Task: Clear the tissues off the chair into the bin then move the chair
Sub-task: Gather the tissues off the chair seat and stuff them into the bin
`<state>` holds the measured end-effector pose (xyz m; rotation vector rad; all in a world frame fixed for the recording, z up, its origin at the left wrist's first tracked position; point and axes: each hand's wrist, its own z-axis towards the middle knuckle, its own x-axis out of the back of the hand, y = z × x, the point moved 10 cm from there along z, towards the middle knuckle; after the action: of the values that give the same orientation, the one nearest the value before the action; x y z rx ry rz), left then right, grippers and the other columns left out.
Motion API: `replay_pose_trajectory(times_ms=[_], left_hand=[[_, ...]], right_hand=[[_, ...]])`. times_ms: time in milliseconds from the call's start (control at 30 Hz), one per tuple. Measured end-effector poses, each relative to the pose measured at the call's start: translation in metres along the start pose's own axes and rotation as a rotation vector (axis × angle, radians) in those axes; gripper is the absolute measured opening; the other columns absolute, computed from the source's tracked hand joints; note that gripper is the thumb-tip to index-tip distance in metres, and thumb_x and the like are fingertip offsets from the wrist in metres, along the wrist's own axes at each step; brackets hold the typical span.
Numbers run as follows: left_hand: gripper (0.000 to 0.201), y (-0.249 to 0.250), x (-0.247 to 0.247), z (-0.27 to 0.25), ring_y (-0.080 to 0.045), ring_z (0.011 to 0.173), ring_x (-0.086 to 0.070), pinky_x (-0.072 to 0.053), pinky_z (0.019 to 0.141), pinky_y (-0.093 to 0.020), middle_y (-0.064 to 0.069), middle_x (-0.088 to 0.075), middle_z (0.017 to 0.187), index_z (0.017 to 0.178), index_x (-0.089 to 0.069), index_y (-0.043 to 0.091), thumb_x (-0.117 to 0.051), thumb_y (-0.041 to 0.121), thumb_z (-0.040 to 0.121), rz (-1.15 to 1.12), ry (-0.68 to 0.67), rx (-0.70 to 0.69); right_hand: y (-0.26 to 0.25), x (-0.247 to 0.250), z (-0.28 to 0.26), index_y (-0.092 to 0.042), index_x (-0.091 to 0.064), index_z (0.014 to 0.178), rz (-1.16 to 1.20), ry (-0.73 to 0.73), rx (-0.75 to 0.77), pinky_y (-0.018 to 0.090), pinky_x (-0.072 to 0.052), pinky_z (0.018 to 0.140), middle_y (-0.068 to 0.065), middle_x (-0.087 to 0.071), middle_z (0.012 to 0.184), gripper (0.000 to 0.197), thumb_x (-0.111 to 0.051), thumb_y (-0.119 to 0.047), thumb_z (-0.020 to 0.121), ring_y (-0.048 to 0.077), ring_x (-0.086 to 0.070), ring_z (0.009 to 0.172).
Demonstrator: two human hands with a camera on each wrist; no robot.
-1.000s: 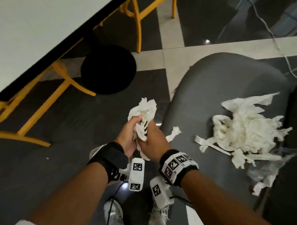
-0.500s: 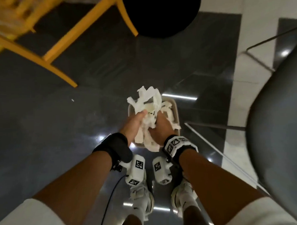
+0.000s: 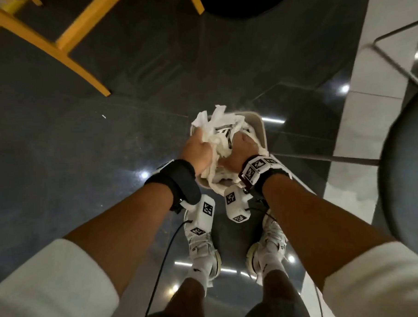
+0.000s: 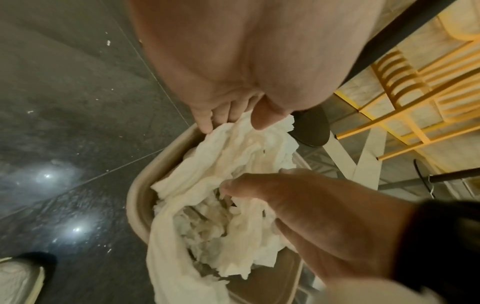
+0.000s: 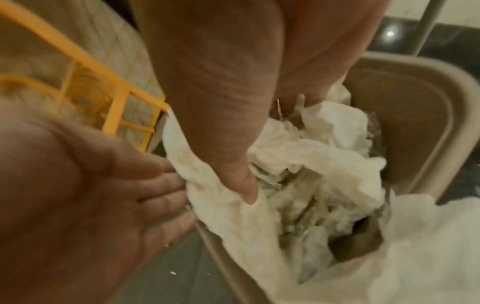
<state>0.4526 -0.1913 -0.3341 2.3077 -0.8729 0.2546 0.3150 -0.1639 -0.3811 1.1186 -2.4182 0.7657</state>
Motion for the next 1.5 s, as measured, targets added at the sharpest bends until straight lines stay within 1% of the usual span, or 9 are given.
replay_pose_trajectory(times_ms=[167, 300, 467, 767, 1000, 1133, 1267, 1433, 1500], left_hand=[[0.054, 0.024, 0.02, -0.014, -0.035, 0.13, -0.051, -0.043, 0.108, -0.042, -0.013, -0.055, 0.142, 0.145, -0.046, 0.015, -0.037, 0.009, 0.092, 0.099, 0.083, 0.025], [0.046, 0.058, 0.024, -0.041, -0.033, 0.124, -0.055, -0.045, 0.105, -0.039, -0.012, -0.058, 0.138, 0.137, -0.051, 0.01, -0.044, 0.012, 0.092, 0.109, 0.148, 0.015], [0.039, 0.171, -0.006, -0.081, -0.023, 0.119, -0.057, -0.044, 0.094, -0.025, -0.005, -0.06, 0.131, 0.133, -0.053, 0.01, -0.05, 0.009, 0.094, 0.173, 0.142, -0.172], [0.04, 0.38, -0.208, -0.175, -0.028, 0.114, -0.06, -0.045, 0.1, -0.033, -0.01, -0.063, 0.123, 0.126, -0.056, 0.008, -0.058, 0.006, 0.086, 0.461, -0.11, -0.624], [0.083, 0.414, -0.386, -0.253, -0.032, 0.14, -0.031, -0.038, 0.108, -0.052, -0.004, -0.025, 0.156, 0.148, -0.033, 0.033, -0.069, 0.029, 0.073, 0.926, -0.267, -1.076], [0.084, 0.408, -0.432, -0.236, -0.029, 0.149, -0.01, -0.027, 0.113, -0.054, 0.001, -0.005, 0.164, 0.151, -0.023, 0.043, -0.066, 0.022, 0.083, 1.156, -0.277, -1.023], [0.026, 0.441, -0.405, -0.215, -0.031, 0.11, -0.056, -0.047, 0.087, -0.037, -0.007, -0.058, 0.122, 0.114, -0.06, 0.017, -0.052, 0.01, 0.09, 0.821, -0.199, -0.992], [0.008, 0.464, -0.34, -0.206, -0.029, 0.067, -0.051, -0.036, 0.052, -0.024, -0.01, -0.058, 0.067, 0.074, -0.055, 0.009, -0.051, 0.009, 0.081, 0.446, -0.105, -0.891], [0.008, 0.463, -0.329, -0.202, -0.033, 0.067, -0.052, -0.041, 0.056, -0.034, -0.01, -0.057, 0.065, 0.073, -0.053, 0.01, -0.05, 0.011, 0.08, 0.41, -0.127, -0.865]], right_hand=[[-0.015, 0.041, -0.037, -0.022, -0.026, 0.152, 0.178, 0.038, 0.122, 0.043, -0.041, 0.112, 0.001, -0.04, 0.153, 0.112, -0.078, -0.058, 0.059, 0.024, -0.041, 0.141], [-0.002, 0.086, -0.084, -0.017, -0.05, 0.14, 0.281, 0.029, 0.111, 0.031, -0.045, 0.099, 0.007, -0.06, 0.135, 0.054, -0.064, -0.031, 0.09, 0.028, -0.058, 0.124], [0.015, 0.164, -0.146, -0.017, -0.071, 0.108, 0.495, 0.131, 0.156, 0.034, -0.055, 0.09, 0.0, -0.073, 0.103, 0.025, -0.057, -0.023, 0.088, 0.021, -0.069, 0.099], [0.223, 0.322, -0.243, -0.018, -0.07, 0.1, 0.743, 0.458, -0.038, 0.043, -0.057, 0.088, 0.004, -0.074, 0.086, 0.018, -0.06, -0.021, 0.087, 0.025, -0.071, 0.085], [0.406, 0.337, -0.323, -0.02, -0.069, 0.099, 0.778, 0.756, -0.252, 0.035, -0.055, 0.09, 0.0, -0.074, 0.093, 0.013, -0.063, -0.018, 0.088, 0.021, -0.07, 0.092], [0.443, 0.338, -0.339, -0.022, -0.066, 0.103, 0.644, 0.82, -0.221, 0.038, -0.055, 0.086, -0.002, -0.068, 0.1, 0.016, -0.061, -0.018, 0.089, 0.017, -0.066, 0.084], [0.44, 0.36, -0.336, -0.024, -0.057, 0.12, 0.416, 0.894, -0.163, 0.039, -0.053, 0.095, -0.003, -0.051, 0.122, 0.033, -0.063, -0.026, 0.087, 0.017, -0.055, 0.108], [0.395, 0.394, -0.297, -0.032, -0.023, 0.152, -0.003, 0.78, -0.157, 0.049, -0.037, 0.107, 0.001, -0.038, 0.154, 0.097, -0.078, -0.035, 0.072, 0.03, -0.037, 0.135], [0.382, 0.401, -0.276, -0.034, -0.027, 0.15, -0.093, 0.718, -0.179, 0.049, -0.041, 0.099, 0.003, -0.055, 0.137, 0.085, -0.074, -0.028, 0.079, 0.032, -0.051, 0.122]])
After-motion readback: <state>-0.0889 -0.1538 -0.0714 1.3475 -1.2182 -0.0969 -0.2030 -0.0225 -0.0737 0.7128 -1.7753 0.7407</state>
